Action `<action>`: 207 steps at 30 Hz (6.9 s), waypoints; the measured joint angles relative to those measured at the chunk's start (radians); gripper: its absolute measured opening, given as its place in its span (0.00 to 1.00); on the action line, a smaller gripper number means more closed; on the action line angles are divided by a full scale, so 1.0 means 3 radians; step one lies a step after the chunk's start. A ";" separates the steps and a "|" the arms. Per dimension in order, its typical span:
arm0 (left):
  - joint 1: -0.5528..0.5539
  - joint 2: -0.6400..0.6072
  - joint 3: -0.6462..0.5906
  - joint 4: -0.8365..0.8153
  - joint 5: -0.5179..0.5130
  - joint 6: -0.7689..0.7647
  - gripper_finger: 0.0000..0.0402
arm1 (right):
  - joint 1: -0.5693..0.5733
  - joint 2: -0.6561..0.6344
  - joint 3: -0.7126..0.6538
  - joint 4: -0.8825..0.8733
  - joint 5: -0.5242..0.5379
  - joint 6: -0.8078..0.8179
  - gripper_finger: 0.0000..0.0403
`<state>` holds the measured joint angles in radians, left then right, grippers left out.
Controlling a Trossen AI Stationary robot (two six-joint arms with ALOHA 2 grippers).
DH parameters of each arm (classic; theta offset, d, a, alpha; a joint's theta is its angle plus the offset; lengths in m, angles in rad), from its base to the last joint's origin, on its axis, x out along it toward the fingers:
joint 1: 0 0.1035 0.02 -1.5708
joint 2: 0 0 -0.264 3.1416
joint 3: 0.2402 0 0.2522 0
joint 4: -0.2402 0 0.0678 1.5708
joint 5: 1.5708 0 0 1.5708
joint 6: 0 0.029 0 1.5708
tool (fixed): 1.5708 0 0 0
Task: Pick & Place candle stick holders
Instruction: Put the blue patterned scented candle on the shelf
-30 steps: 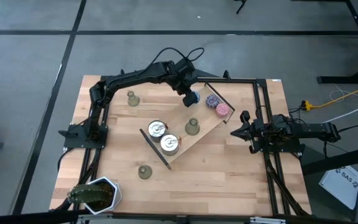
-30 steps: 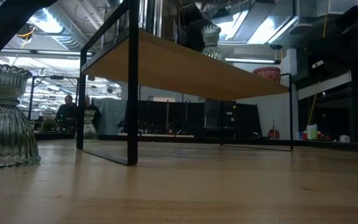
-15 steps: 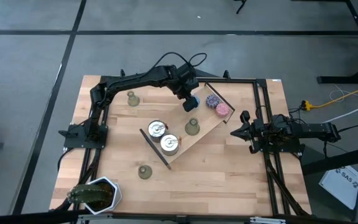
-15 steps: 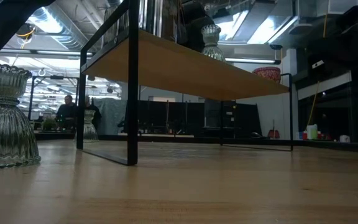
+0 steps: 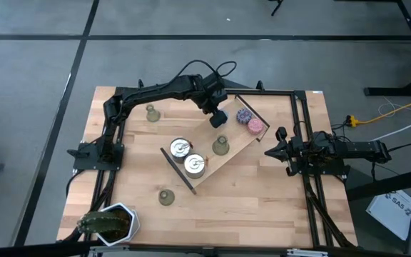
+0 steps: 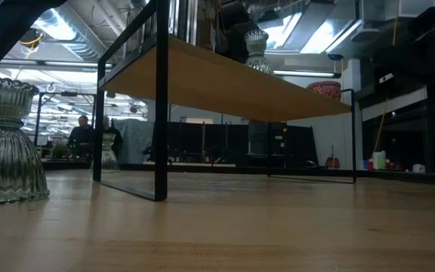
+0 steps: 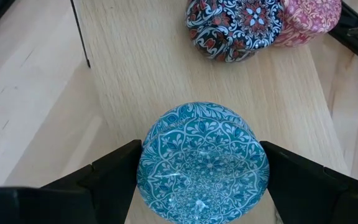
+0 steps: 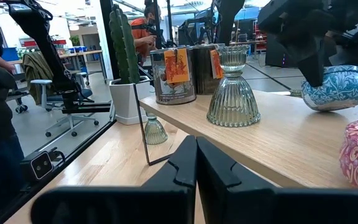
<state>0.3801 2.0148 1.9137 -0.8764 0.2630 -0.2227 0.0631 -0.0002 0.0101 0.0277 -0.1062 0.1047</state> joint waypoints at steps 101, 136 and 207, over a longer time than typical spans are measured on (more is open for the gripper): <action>-0.0386 -0.0287 -0.0266 -0.0536 -0.0320 0.0018 0.00 | 0.0001 0.0000 0.0000 0.0000 0.0000 0.0000 0.02; -0.0358 -0.0267 -0.0364 0.0296 -0.0492 -0.0179 0.00 | 0.0000 0.0000 -0.0001 0.0000 0.0000 0.0000 0.02; 0.0029 -0.0067 -0.0364 0.0914 -0.0430 0.0292 0.00 | 0.0001 0.0000 -0.0001 0.0000 0.0000 0.0000 0.02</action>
<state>0.3889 1.9945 1.8046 -0.6022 0.1341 -0.1352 0.0633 -0.0002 0.0099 0.0277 -0.1062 0.1047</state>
